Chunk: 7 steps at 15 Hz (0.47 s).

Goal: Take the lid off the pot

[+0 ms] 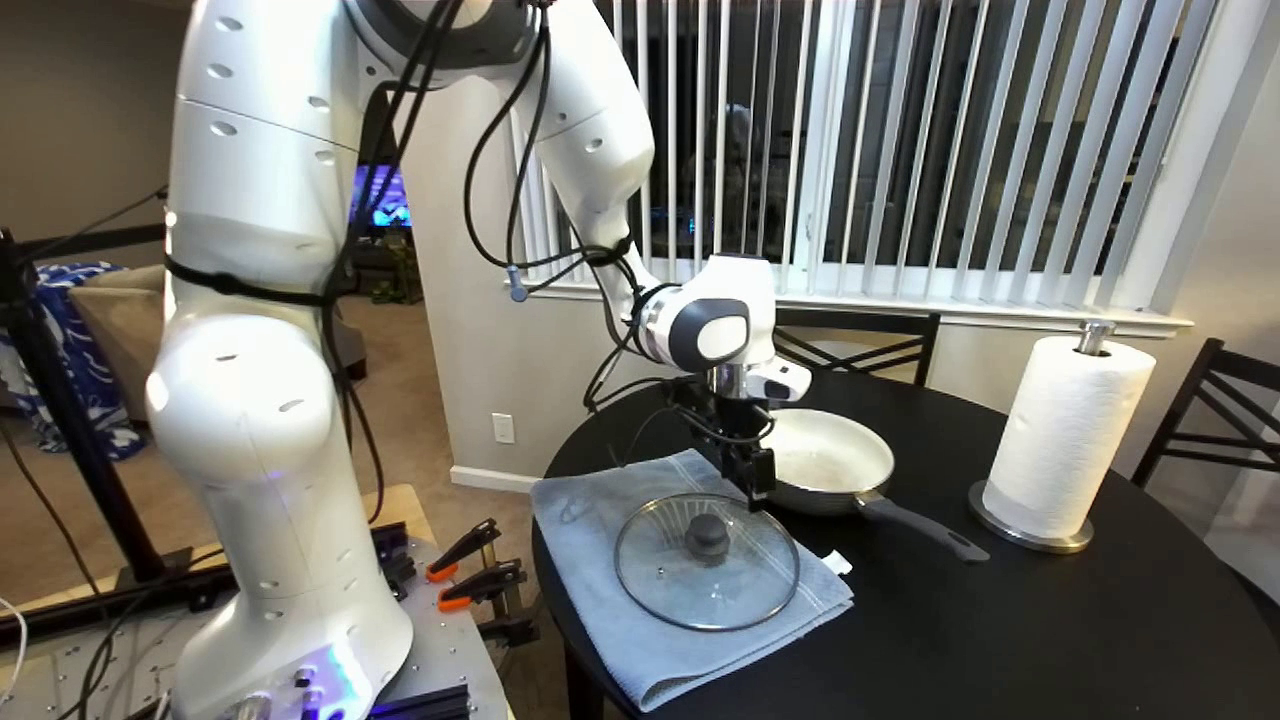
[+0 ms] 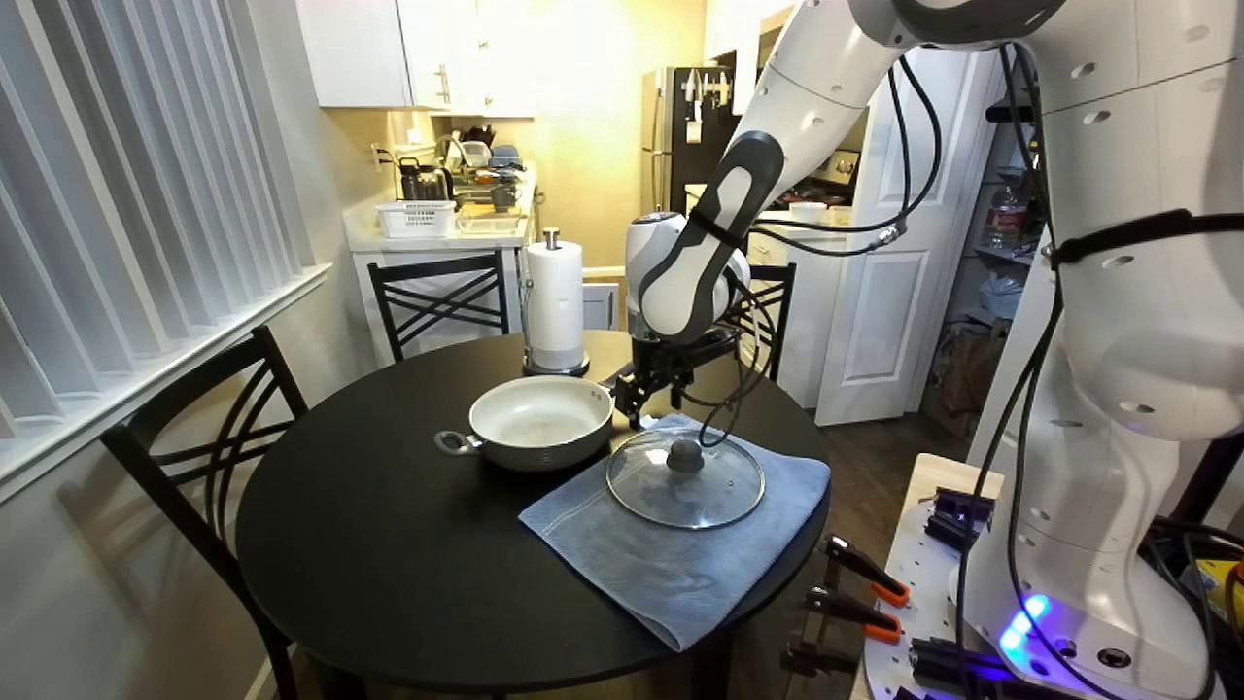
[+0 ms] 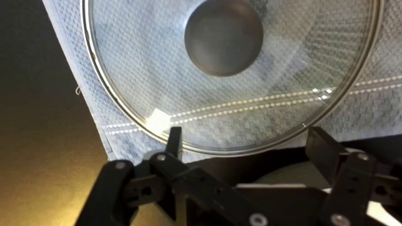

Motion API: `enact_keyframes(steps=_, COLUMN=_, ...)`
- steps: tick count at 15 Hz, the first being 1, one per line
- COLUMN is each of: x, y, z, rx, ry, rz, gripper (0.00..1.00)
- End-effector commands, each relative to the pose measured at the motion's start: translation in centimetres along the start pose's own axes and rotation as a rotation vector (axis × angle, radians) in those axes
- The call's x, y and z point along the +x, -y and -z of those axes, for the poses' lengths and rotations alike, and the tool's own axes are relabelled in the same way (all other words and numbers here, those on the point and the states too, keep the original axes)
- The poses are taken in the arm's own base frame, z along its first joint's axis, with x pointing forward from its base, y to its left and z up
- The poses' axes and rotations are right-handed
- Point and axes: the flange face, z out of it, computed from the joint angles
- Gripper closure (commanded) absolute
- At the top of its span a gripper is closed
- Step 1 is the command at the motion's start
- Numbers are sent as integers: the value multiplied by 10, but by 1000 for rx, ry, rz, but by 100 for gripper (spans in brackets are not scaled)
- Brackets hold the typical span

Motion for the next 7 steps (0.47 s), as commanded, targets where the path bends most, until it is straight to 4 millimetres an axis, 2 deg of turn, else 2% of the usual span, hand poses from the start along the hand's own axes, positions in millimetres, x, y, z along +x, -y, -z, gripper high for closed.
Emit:
enact_keyframes(steps=1, x=4, y=1, z=5, rx=2, ry=-8, rz=1, gripper=0)
enact_keyframes(steps=7, x=3, y=0, z=-1, rx=-2, ry=1, rz=0, gripper=0)
